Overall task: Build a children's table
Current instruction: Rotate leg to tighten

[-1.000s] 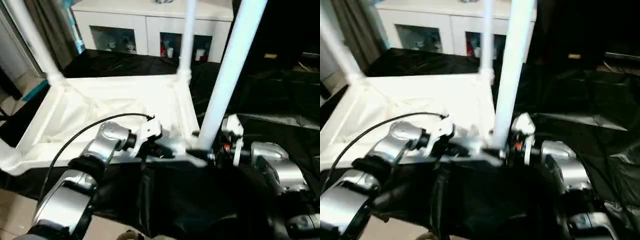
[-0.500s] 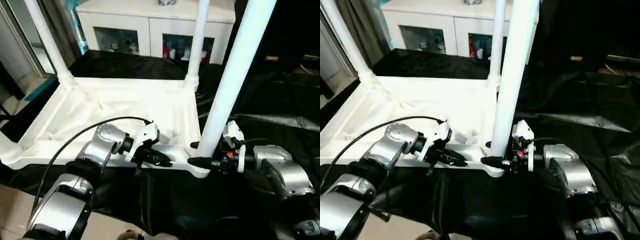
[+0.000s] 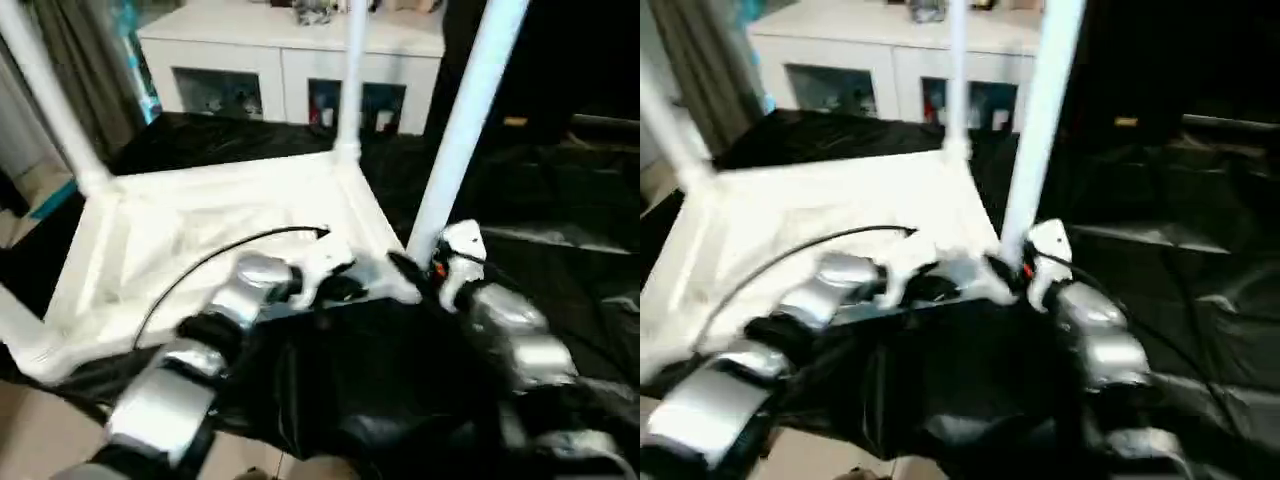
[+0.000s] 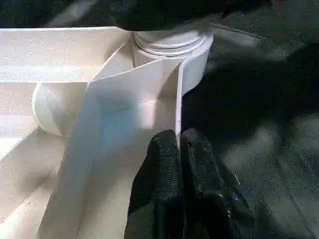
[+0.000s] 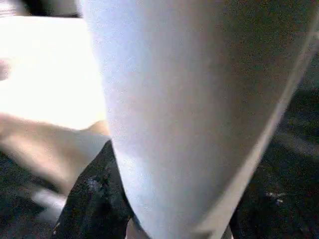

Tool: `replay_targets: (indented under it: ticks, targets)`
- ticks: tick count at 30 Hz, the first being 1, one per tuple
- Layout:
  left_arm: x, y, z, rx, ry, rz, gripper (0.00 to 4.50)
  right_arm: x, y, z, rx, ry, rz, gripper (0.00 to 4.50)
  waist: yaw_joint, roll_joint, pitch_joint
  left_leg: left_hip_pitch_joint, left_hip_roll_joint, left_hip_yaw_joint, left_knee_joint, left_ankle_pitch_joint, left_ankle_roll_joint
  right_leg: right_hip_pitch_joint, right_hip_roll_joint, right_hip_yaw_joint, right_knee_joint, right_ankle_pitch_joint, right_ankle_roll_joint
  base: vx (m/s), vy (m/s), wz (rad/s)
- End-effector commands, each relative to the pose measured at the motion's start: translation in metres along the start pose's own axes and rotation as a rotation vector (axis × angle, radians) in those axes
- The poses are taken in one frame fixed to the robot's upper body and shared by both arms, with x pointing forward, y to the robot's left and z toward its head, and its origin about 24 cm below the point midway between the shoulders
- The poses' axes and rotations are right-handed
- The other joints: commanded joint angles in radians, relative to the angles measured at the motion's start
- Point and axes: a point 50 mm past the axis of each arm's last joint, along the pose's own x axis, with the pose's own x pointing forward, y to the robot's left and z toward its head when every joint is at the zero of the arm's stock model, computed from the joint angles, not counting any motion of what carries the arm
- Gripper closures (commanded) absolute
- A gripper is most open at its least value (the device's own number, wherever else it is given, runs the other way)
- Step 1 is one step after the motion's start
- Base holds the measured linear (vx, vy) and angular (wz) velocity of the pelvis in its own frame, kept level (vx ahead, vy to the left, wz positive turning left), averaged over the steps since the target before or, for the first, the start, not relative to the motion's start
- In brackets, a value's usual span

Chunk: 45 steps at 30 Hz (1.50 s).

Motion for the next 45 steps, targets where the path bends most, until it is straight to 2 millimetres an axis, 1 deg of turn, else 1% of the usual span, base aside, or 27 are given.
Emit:
replay_targets:
  ticks: [1,2,3,4,5,6,7,8,10,11,12,13,14,16,18,20,21,24,26,28,30,32,34,36,38,41,45]
  targets:
    - [0.008,0.009,0.032,0.033,-0.093,0.141,4.50,0.007,0.028,-0.037,0.059,0.147,0.008,2.48,-0.028,0.004,-0.036,0.062,0.052,-0.054,-0.085,-0.683,-0.055,-0.002,-0.045,-0.011,-0.128,-0.680,-0.035,0.000,0.000,0.00]
    - [0.010,0.007,0.033,0.033,-0.096,0.138,4.50,0.010,0.031,-0.035,0.055,0.136,0.022,2.48,-0.044,0.010,-0.036,0.039,0.066,-0.070,-0.113,-0.754,-0.064,0.032,-0.038,-0.020,-0.102,-0.580,-0.040,-0.014,0.054,-0.06]
    - [0.011,0.007,0.033,0.033,-0.097,0.138,4.50,0.011,0.032,-0.034,0.054,0.132,0.026,2.48,-0.038,0.019,-0.040,0.027,0.076,-0.075,-0.131,-0.787,-0.072,0.048,-0.037,-0.006,-0.072,-0.521,-0.052,-0.014,0.054,-0.06]
    - [0.012,0.006,0.034,0.033,-0.098,0.137,4.50,0.012,0.034,-0.034,0.051,0.127,0.031,2.16,-0.037,0.019,-0.034,0.028,0.084,-0.065,-0.160,-0.868,-0.095,0.043,-0.025,0.004,-0.045,-0.442,-0.084,0.000,0.000,0.00]
    - [0.013,0.004,0.034,0.034,-0.105,0.117,4.50,0.015,0.044,-0.028,0.035,0.089,0.115,1.96,-0.038,0.008,-0.034,0.052,0.067,-0.049,-0.147,-0.869,-0.102,0.015,-0.030,0.016,-0.066,-0.473,-0.105,0.000,0.000,0.00]
    - [0.013,0.004,0.034,0.034,-0.105,0.115,4.50,0.015,0.045,-0.027,0.034,0.086,0.123,1.83,-0.040,-0.003,-0.036,0.071,0.050,-0.043,-0.119,-0.825,-0.092,-0.004,-0.045,0.018,-0.094,-0.550,-0.104,0.000,0.000,0.00]
    - [0.012,0.004,0.034,0.038,-0.105,0.096,4.50,0.016,0.051,-0.024,0.031,0.068,0.185,1.83,-0.041,-0.018,-0.038,0.082,0.024,-0.038,-0.070,-0.675,-0.045,-0.014,-0.075,0.009,-0.135,-0.712,-0.073,0.000,0.000,0.00]
    - [0.012,0.004,0.033,0.038,-0.105,0.093,4.50,0.016,0.052,-0.024,0.030,0.065,0.194,1.63,-0.036,-0.019,-0.033,0.055,0.022,-0.042,-0.062,-0.551,-0.005,0.010,-0.091,-0.001,-0.152,-0.796,-0.034,0.000,0.000,0.00]
    - [0.010,0.004,0.032,0.041,-0.102,0.073,4.50,0.016,0.054,-0.021,0.012,0.049,0.232,1.47,-0.037,-0.006,-0.035,0.040,0.036,-0.053,-0.078,-0.540,-0.005,0.024,-0.079,-0.014,-0.146,-0.769,-0.006,0.000,0.000,0.00]
    - [0.008,0.004,0.029,0.043,-0.101,0.046,4.50,0.014,0.053,-0.018,-0.012,0.032,0.275,1.38,-0.044,0.009,-0.037,0.040,0.053,-0.066,-0.098,-0.617,-0.022,0.032,-0.067,-0.020,-0.130,-0.671,-0.023,0.000,0.000,0.00]
    - [0.005,0.004,0.027,0.049,-0.100,0.010,4.50,0.012,0.051,-0.016,-0.023,0.022,0.313,1.38,-0.050,0.010,-0.037,0.029,0.065,-0.076,-0.116,-0.687,-0.038,0.043,-0.061,-0.017,-0.111,-0.577,-0.042,0.000,0.000,0.00]
    - [0.005,0.004,0.027,0.049,-0.099,0.008,4.50,0.011,0.051,-0.016,-0.023,0.022,0.315,1.38,-0.048,0.010,-0.038,0.030,0.066,-0.076,-0.120,-0.711,-0.044,0.042,-0.061,-0.012,-0.106,-0.552,-0.053,0.000,0.000,0.00]
    - [-0.002,0.003,0.023,0.064,-0.099,-0.068,4.50,0.004,0.048,-0.012,-0.042,0.015,0.410,1.38,-0.046,0.003,-0.038,0.041,0.062,-0.069,-0.117,-0.721,-0.047,0.031,-0.067,-0.003,-0.109,-0.540,-0.078,0.000,0.000,0.00]
    - [-0.006,0.002,0.021,0.069,-0.099,-0.114,4.50,0.000,0.045,-0.010,-0.053,0.015,0.462,1.38,-0.038,-0.006,-0.040,0.035,0.056,-0.060,-0.108,-0.651,-0.026,0.028,-0.080,0.014,-0.108,-0.544,-0.109,0.000,0.000,0.00]
    - [-0.013,0.001,0.017,0.075,-0.095,-0.189,4.50,-0.008,0.039,-0.007,-0.058,0.014,0.527,1.38,-0.028,-0.008,-0.044,0.020,0.059,-0.056,-0.107,-0.557,-0.003,0.037,-0.086,0.024,-0.098,-0.502,-0.143,0.000,0.000,0.00]
    - [-0.018,0.000,0.014,0.081,-0.085,-0.231,4.50,-0.013,0.035,-0.005,-0.058,0.013,0.568,1.38,-0.010,-0.012,-0.063,0.005,0.063,-0.041,-0.099,-0.374,0.038,0.040,-0.080,0.039,-0.067,-0.281,-0.217,0.000,0.000,0.00]
    - [-0.024,0.000,0.010,0.086,-0.070,-0.272,4.50,-0.019,0.029,-0.002,-0.065,0.016,0.612,1.38,-0.001,-0.016,-0.063,0.005,0.061,-0.029,-0.093,-0.313,0.071,0.036,-0.071,0.043,-0.056,-0.211,-0.246,0.000,0.000,0.00]
    - [-0.032,0.000,0.005,0.084,-0.047,-0.334,4.50,-0.027,0.020,0.002,-0.071,0.026,0.662,1.38,0.016,-0.022,-0.066,0.006,0.061,-0.014,-0.079,-0.263,0.104,0.027,-0.070,0.051,-0.044,-0.209,-0.271,0.066,-0.043,0.08]
    - [-0.041,0.000,0.000,0.081,-0.024,-0.393,4.50,-0.034,0.013,0.005,-0.102,0.032,0.696,1.38,0.025,-0.020,-0.075,0.002,0.063,-0.013,-0.071,-0.183,0.123,0.033,-0.067,0.052,-0.025,-0.110,-0.291,0.071,-0.039,0.02]
    - [-0.048,0.000,-0.004,0.066,0.004,-0.433,4.50,-0.039,0.006,0.008,-0.116,0.045,0.716,1.38,0.042,-0.018,-0.091,0.002,0.059,-0.010,-0.050,-0.037,0.179,0.026,-0.059,0.052,0.010,0.119,-0.334,0.060,-0.035,0.02]
    - [-0.054,0.000,-0.007,0.051,0.026,-0.471,4.50,-0.042,0.002,0.010,-0.108,0.054,0.739,1.38,0.050,-0.022,-0.092,-0.008,0.052,-0.008,-0.036,0.023,0.220,0.021,-0.057,0.052,0.022,0.197,-0.345,0.000,0.000,0.00]
    - [-0.058,0.000,-0.007,0.043,0.033,-0.491,4.50,-0.046,0.000,0.012,-0.105,0.068,0.769,1.38,0.060,-0.018,-0.088,-0.016,0.058,-0.011,-0.032,-0.004,0.228,0.016,-0.060,0.050,0.020,0.123,-0.335,0.000,0.000,0.00]
    - [-0.058,0.000,-0.007,0.043,0.033,-0.491,4.50,-0.046,0.000,0.012,-0.105,0.068,0.769,1.38,0.059,-0.018,-0.079,-0.016,0.061,-0.013,-0.041,-0.088,0.193,0.016,-0.059,0.049,0.005,-0.020,-0.312,0.000,0.000,0.00]
    - [-0.061,0.001,-0.007,0.039,0.034,-0.499,4.50,-0.048,-0.001,0.013,-0.103,0.083,0.793,1.38,0.056,-0.018,-0.072,-0.013,0.064,-0.015,-0.053,-0.177,0.139,0.016,-0.059,0.051,-0.009,-0.152,-0.284,0.000,0.000,0.00]
    - [-0.063,0.000,-0.006,0.033,0.035,-0.512,4.50,-0.049,0.000,0.014,-0.088,0.089,0.827,1.62,0.055,-0.015,-0.061,0.004,0.067,-0.014,-0.066,-0.301,0.069,0.006,-0.058,0.057,-0.029,-0.319,-0.249,-0.055,0.014,0.04]
    - [-0.063,0.000,-0.005,0.031,0.032,-0.511,4.50,-0.049,0.002,0.014,-0.072,0.084,0.840,1.72,0.049,-0.019,-0.059,0.001,0.066,-0.019,-0.074,-0.339,0.025,0.010,-0.061,0.061,-0.035,-0.378,-0.217,-0.017,0.004,0.02]
    - [-0.061,0.000,-0.004,0.039,0.021,-0.486,4.50,-0.049,0.006,0.012,-0.060,0.087,0.851,2.00,0.047,-0.020,-0.058,0.005,0.064,-0.019,-0.077,-0.342,0.016,0.010,-0.063,0.064,-0.040,-0.384,-0.207,0.000,0.000,0.00]
